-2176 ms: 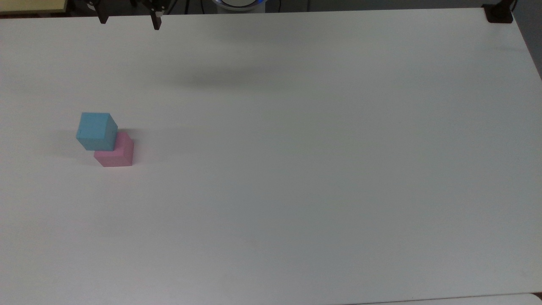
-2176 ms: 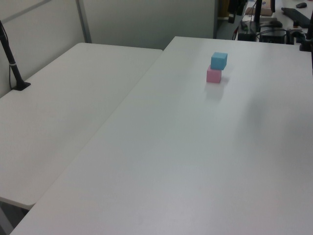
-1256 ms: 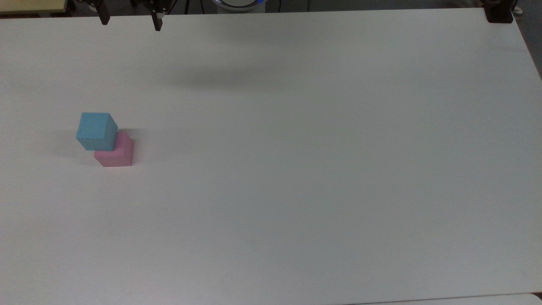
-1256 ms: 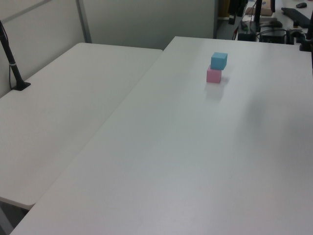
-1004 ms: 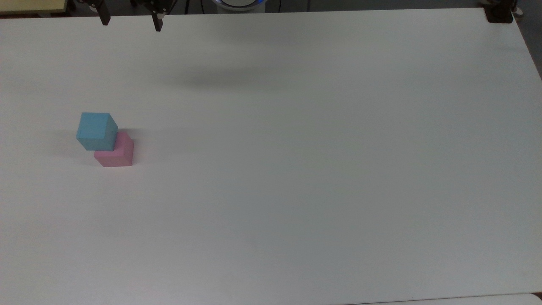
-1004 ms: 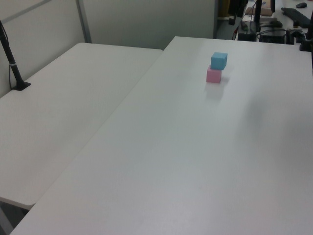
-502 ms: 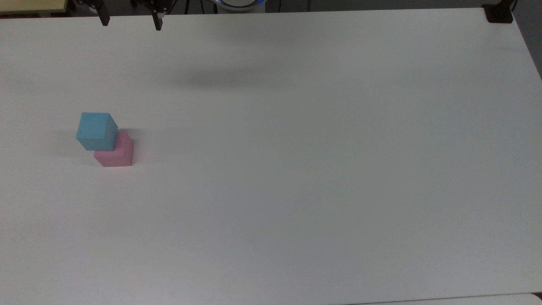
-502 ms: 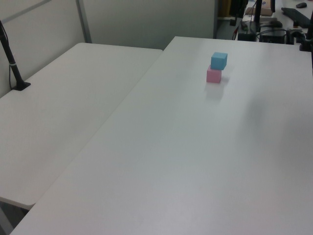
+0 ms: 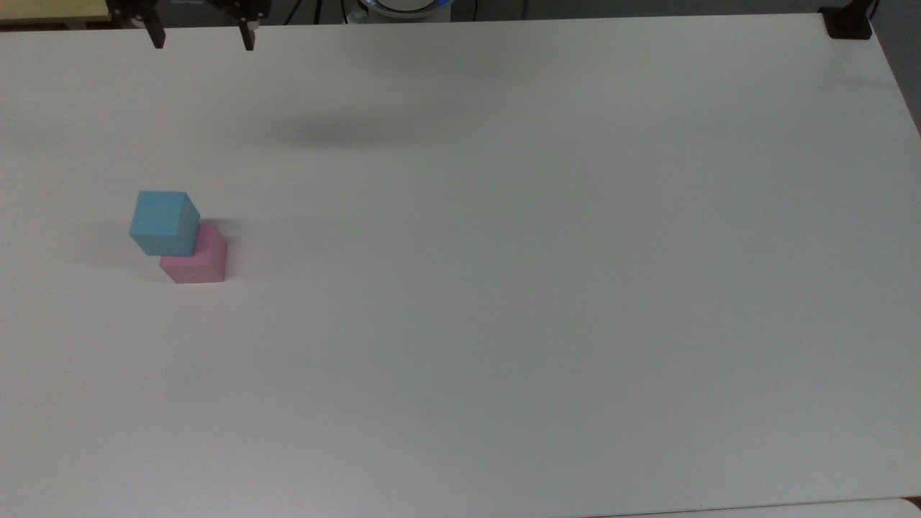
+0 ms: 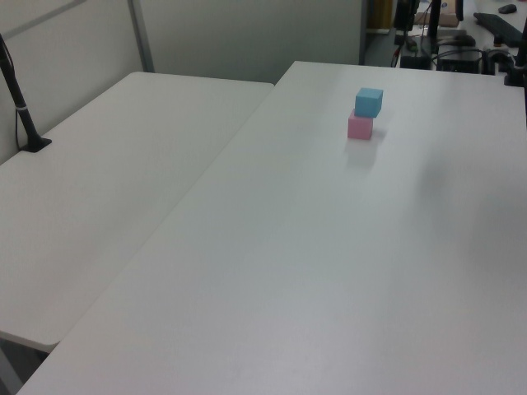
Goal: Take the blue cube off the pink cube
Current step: 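Move the open gripper down over the light blue cube, then close the gripper on the light blue cube atop the pink cube, then lift the blue cube off and carry it away from the pink cube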
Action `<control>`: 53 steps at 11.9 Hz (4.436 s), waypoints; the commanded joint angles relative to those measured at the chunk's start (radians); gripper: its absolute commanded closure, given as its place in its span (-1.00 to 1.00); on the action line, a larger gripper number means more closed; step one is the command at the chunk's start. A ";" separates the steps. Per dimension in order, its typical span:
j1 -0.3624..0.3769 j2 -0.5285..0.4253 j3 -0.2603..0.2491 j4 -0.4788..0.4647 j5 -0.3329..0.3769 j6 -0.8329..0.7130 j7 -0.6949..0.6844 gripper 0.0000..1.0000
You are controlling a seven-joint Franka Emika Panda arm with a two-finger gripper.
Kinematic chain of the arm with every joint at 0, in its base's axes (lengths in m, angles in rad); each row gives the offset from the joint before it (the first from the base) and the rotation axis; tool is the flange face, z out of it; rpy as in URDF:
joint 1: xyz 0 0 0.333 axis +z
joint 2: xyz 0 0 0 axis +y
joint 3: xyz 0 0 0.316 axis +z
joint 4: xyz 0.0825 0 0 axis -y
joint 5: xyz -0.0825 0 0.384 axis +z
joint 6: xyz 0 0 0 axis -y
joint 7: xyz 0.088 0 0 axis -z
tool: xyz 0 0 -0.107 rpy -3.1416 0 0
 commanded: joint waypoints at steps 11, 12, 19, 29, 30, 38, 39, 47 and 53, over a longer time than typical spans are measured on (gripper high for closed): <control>-0.102 0.237 -0.009 -0.121 0.003 0.473 0.068 -1.00; -0.103 0.259 -0.007 -0.120 0.003 0.509 0.090 -1.00; -0.118 0.313 -0.009 -0.113 -0.012 0.546 0.091 -0.89; -0.132 0.267 -0.007 -0.112 0.003 0.539 0.024 0.16; -0.141 0.255 -0.007 -0.113 0.003 0.530 0.012 0.16; -0.420 0.230 -0.018 -0.147 -0.006 0.447 -0.434 0.13; -0.453 0.233 -0.018 -0.149 -0.006 0.448 -0.477 0.14; -0.532 0.300 -0.016 -0.297 0.000 0.763 -0.516 0.13; -0.552 0.278 -0.018 -0.285 0.037 0.720 -0.470 -1.00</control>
